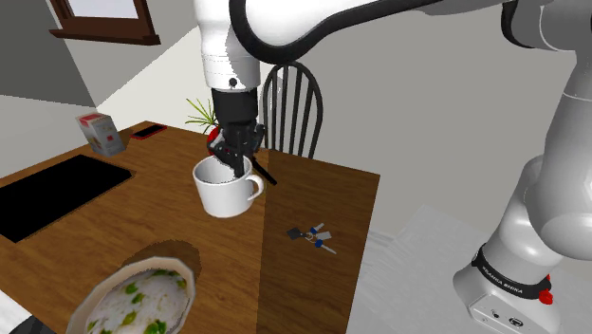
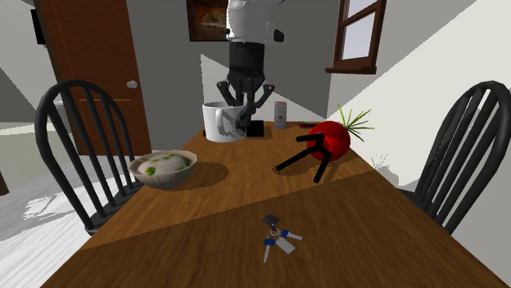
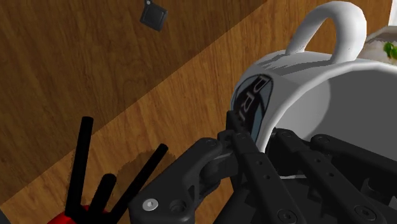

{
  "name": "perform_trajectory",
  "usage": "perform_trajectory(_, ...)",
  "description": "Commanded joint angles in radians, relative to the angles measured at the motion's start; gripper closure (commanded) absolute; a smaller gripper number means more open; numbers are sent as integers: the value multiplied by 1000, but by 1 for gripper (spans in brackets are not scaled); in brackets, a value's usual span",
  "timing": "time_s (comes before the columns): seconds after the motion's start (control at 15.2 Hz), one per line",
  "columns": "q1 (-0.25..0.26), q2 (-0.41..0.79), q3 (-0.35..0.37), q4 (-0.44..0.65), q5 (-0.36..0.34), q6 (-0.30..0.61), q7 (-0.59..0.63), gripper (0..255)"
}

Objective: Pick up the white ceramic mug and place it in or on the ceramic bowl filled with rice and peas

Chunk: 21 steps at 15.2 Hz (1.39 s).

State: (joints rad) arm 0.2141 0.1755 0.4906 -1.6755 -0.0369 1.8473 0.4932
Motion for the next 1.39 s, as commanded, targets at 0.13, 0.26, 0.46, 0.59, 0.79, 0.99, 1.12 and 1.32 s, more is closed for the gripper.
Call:
perform_trajectory(0.13, 74, 102, 25, 127, -56, -36, 100, 255)
perform_trajectory(0.26, 119, 160, 33, 204, -87, -62, 149, 255)
perform_trajectory(0.46, 197, 257, 39, 341, -136, -110, 217, 255)
perform_trajectory(0.59, 257, 329, 37, 450, -169, -151, 256, 255)
perform_trajectory(0.79, 363, 459, 26, 661, -221, -234, 302, 255)
perform_trajectory(0.99, 410, 520, 15, 740, -240, -250, 318, 255)
perform_trajectory(1.12, 399, 510, 17, 693, -237, -215, 321, 255)
perform_trajectory(1.32, 384, 499, 19, 632, -235, -167, 325, 255)
